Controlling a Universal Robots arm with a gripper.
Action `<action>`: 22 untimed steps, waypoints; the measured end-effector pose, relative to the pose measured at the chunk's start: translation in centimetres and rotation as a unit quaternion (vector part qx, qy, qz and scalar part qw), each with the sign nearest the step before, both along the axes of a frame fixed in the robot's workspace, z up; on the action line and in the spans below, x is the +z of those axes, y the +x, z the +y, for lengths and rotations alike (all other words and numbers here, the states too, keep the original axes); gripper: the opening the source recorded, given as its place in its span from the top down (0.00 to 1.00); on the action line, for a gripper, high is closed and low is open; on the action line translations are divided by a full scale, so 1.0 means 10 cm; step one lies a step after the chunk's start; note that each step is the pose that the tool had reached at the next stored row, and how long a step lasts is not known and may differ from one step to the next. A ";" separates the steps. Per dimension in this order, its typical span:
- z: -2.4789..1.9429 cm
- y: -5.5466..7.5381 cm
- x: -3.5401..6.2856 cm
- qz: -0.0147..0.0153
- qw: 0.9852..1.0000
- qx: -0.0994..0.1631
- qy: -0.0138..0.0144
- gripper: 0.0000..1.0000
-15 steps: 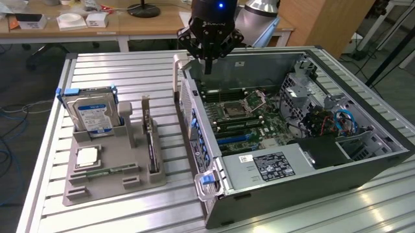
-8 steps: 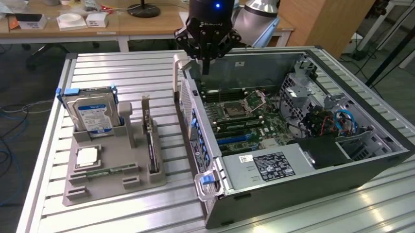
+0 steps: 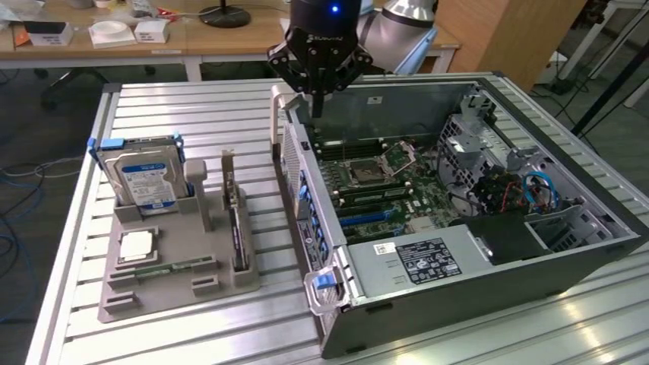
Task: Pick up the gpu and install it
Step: 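Reach for the gpu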
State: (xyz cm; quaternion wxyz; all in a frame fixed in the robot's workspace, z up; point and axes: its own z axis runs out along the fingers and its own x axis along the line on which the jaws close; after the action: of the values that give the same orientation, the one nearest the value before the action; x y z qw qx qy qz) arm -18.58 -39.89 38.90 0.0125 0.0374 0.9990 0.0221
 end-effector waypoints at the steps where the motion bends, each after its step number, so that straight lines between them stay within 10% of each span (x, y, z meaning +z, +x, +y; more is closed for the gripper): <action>1: 0.000 -0.01 -0.001 0.000 1.000 0.000 0.000 0.89; 22: 0.000 -0.19 -0.011 0.000 1.000 0.000 0.000 0.89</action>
State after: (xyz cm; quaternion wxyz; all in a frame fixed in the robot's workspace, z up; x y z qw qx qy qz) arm -20.48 -39.89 38.78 0.0125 0.0374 0.9990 0.0221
